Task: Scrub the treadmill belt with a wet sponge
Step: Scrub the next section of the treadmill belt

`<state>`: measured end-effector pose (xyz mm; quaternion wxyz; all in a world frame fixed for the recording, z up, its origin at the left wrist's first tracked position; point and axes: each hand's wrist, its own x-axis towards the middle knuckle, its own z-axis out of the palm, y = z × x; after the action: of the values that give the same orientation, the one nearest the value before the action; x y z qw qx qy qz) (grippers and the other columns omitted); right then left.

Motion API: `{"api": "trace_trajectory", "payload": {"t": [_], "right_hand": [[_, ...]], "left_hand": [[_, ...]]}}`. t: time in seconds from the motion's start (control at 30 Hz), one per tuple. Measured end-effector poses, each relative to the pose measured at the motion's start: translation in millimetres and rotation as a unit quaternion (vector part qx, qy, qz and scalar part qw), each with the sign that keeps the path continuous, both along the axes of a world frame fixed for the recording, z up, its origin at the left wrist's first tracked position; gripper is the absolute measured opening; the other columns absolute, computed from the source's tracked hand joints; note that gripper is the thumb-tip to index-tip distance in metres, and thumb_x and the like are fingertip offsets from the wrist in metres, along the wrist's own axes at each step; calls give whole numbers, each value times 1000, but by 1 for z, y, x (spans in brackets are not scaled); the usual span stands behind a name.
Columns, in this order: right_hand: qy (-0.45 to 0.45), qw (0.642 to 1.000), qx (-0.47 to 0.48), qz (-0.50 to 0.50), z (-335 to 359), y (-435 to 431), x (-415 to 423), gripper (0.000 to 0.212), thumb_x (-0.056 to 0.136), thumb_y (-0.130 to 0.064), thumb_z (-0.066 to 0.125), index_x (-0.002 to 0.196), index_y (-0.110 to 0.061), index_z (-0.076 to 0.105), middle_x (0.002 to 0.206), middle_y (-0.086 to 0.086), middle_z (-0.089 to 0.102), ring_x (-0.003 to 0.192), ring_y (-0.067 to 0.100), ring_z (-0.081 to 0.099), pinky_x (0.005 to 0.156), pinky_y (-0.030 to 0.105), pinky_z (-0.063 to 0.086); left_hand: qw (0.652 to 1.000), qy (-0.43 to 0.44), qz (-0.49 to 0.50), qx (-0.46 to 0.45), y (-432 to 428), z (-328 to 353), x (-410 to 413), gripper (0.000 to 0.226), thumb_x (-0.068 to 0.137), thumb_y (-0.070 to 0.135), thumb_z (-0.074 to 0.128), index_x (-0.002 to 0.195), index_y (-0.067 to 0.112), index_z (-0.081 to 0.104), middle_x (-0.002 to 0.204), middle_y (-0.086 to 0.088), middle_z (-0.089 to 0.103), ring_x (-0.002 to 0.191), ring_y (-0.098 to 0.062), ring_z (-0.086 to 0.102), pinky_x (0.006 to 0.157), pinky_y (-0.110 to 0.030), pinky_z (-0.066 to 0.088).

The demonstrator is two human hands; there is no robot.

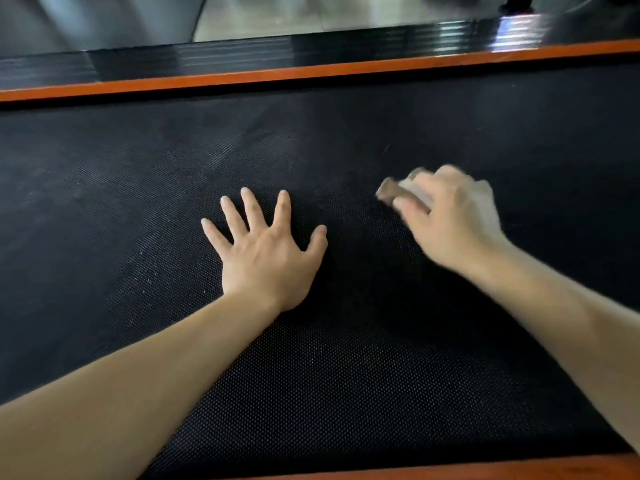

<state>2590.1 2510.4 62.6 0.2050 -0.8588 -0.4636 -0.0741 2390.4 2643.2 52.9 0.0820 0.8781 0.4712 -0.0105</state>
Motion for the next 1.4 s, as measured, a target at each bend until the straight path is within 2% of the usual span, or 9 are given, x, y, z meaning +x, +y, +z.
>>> {"api": "trace_trajectory", "payload": {"t": [0.1, 0.27, 0.4, 0.47, 0.63, 0.8, 0.97, 1.17, 1.4], "right_hand": [[-14, 996, -46, 70, 7, -28, -11, 32, 92, -55, 48, 97, -29, 66, 85, -4, 56, 84, 23, 59, 85, 44, 42], [7, 990, -26, -142, 12, -29, 29, 34, 95, -46, 52, 105, -17, 67, 96, 13, 60, 93, 39, 59, 88, 48, 40], [62, 993, -38, 93, 13, -65, -68, 26, 91, -53, 49, 96, -31, 64, 80, -7, 51, 75, 19, 55, 71, 39, 42], [48, 988, -69, 127, 16, -80, -67, 28, 89, -54, 49, 92, -31, 65, 77, -10, 49, 72, 17, 54, 70, 41, 43], [64, 995, 2, -81, 16, -86, -23, 39, 91, -53, 54, 81, -18, 66, 78, -1, 54, 74, 26, 58, 73, 42, 49], [136, 969, -91, 183, 29, -122, -90, 25, 89, -55, 61, 84, -32, 72, 75, -14, 51, 69, 5, 50, 65, 29, 37], [72, 997, -28, 6, 27, -134, -51, 25, 87, -50, 65, 74, -29, 65, 72, -10, 49, 74, 19, 49, 68, 43, 45], [152, 972, -86, 157, 33, -153, -104, 29, 83, -62, 61, 87, -37, 76, 83, -15, 54, 85, 10, 49, 77, 29, 42], [136, 989, -46, -20, 31, -172, -60, 20, 80, -44, 76, 71, -27, 71, 79, -7, 53, 80, 11, 51, 65, 32, 39]], "left_hand": [[1000, 3, -1, 2, 1, 1, 0, 85, 92, 80, 17, 162, 34, 6, 170, -17, -7, 155, -40, -17, 120, -66, -11], [1000, 7, -1, 0, 1, 0, -1, 85, 92, 80, 16, 162, 33, 6, 170, -18, -6, 155, -41, -16, 120, -66, -11], [1000, 3, -4, 2, 1, -1, -2, 85, 92, 79, 16, 162, 32, 7, 170, -18, -6, 155, -41, -16, 120, -67, -10], [1000, 4, -5, 3, 1, 0, -2, 85, 93, 78, 16, 163, 32, 6, 170, -18, -6, 155, -41, -16, 120, -67, -10], [1000, 7, -6, 4, 0, 0, -2, 85, 92, 78, 16, 163, 31, 6, 170, -19, -5, 155, -42, -15, 120, -67, -9], [1000, 11, -5, 12, 0, 0, -2, 85, 92, 78, 15, 163, 31, 6, 170, -19, -5, 155, -42, -14, 120, -68, -9], [1000, 12, -1, 11, 0, 0, -1, 84, 93, 78, 16, 163, 31, 8, 170, -19, -4, 155, -42, -14, 120, -67, -9], [1000, 10, 1, 12, -1, -1, -1, 84, 94, 78, 17, 163, 31, 9, 170, -19, -4, 155, -41, -13, 121, -67, -10], [1000, 9, 7, 11, -1, 0, -1, 84, 93, 78, 18, 162, 32, 10, 170, -18, -3, 156, -40, -12, 121, -66, -9]]}}
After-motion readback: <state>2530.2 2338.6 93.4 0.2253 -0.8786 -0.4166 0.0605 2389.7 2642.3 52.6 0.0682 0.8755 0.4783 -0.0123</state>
